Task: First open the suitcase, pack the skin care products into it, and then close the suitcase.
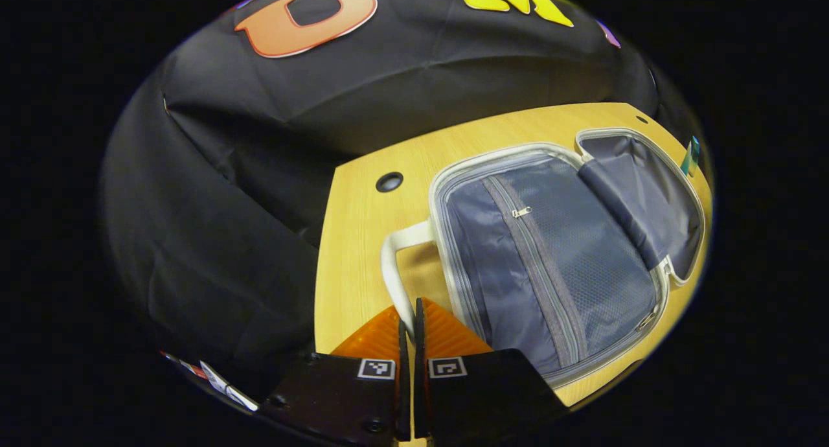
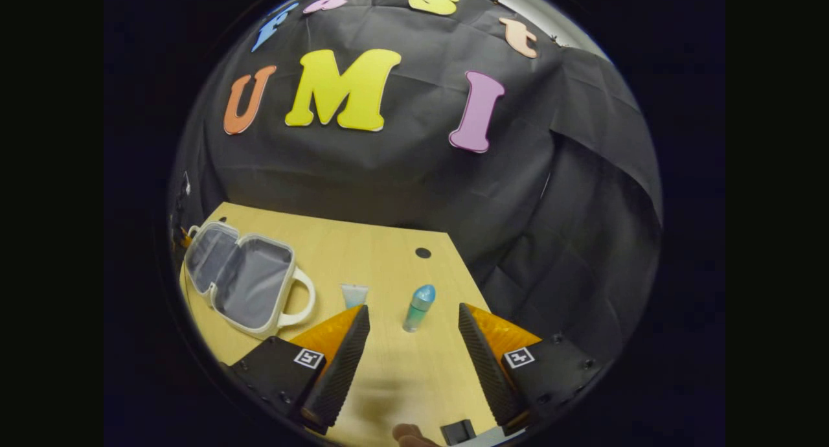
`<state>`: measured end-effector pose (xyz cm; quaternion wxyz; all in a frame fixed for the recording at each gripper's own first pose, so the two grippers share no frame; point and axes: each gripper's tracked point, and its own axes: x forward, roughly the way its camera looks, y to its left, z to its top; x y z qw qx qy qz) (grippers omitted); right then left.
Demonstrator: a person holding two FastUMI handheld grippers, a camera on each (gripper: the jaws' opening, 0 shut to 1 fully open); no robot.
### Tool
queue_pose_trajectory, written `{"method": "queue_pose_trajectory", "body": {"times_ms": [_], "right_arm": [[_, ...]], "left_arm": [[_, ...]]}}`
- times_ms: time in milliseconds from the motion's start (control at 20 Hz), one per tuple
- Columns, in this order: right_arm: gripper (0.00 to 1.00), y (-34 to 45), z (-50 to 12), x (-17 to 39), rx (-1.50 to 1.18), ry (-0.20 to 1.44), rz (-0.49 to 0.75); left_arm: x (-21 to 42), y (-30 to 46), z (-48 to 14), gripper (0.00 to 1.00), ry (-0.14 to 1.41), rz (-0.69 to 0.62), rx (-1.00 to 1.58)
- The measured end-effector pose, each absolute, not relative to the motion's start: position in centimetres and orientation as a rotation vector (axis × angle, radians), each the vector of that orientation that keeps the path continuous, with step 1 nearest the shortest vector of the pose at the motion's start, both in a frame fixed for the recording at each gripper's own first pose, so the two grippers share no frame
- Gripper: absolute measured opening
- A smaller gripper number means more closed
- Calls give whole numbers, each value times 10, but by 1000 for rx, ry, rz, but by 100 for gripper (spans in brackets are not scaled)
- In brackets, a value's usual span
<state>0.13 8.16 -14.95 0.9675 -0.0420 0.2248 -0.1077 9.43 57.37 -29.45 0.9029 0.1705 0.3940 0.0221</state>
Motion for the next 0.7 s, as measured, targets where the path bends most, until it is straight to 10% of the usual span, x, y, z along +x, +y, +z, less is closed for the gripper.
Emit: {"method": "queue_pose_trajectory", "body": {"times_ms": [250,500,700], "right_arm": [[82,57,-159,-13,-85,480,-266],[82,45,-169,-20,-98,487,-261],[82,41,-176,-18,-70,484,-223]], "left_arm": [[97,581,-302,17,784,69,307],[86,571,-257,74,696,145,285],[77,518,-206,83,577,152,255]]}}
